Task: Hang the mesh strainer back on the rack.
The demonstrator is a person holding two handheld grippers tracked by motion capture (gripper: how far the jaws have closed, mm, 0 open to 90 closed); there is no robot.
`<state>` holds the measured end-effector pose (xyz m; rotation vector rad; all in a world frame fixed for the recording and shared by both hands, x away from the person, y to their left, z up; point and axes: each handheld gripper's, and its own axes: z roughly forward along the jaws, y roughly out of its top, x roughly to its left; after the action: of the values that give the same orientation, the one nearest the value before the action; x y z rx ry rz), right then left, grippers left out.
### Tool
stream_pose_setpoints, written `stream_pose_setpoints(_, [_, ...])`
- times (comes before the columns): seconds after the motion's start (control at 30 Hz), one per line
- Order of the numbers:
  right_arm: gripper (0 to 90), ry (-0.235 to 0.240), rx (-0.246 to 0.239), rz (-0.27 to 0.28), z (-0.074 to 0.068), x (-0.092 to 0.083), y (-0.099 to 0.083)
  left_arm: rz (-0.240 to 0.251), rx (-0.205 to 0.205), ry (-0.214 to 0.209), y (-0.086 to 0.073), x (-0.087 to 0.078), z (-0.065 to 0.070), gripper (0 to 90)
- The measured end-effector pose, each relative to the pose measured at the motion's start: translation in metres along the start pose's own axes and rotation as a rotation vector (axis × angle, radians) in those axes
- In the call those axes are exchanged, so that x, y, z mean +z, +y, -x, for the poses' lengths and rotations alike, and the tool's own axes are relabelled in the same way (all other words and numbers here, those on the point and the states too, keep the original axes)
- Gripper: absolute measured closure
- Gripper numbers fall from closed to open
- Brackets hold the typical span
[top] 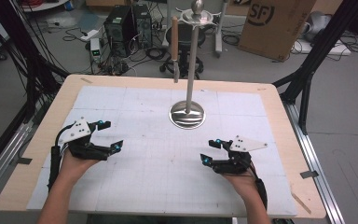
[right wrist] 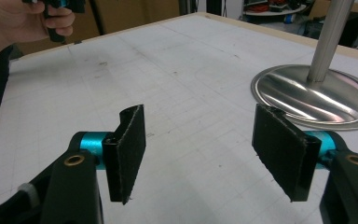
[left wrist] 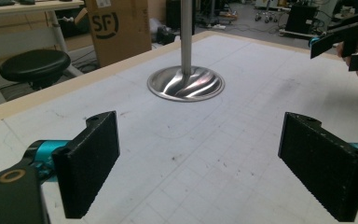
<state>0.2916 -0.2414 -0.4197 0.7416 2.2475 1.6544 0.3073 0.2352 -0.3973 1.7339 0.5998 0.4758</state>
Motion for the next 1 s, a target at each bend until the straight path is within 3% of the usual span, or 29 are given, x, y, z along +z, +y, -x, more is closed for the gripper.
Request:
stream_pose_setpoints(0.1, [33.7, -0.001, -0.005, -0.004, 0.0, 0.001, 0.0, -0.021, 0.003, 0.009, -0.003, 0.0, -0.001, 13.0])
stream_pose_setpoints(0.27, [33.7, 0.002, -0.003, -0.003, 0.0, 0.0, 0.0, -0.01, 0.0, 0.011, -0.006, -0.005, -0.002, 13.0])
stream_pose_setpoints(0.5, [33.0, 0.001, 0.01, 0.004, 0.002, 0.0, 0.0, -0.003, -0.034, 0.005, -0.013, -0.006, -0.002, 13.0])
stream_pose_setpoints(1.0, [32.2, 0.0, 0.018, -0.024, 0.005, 0.006, -0.004, -0.011, -0.033, -0.011, -0.017, -0.004, 0.003, 13.0])
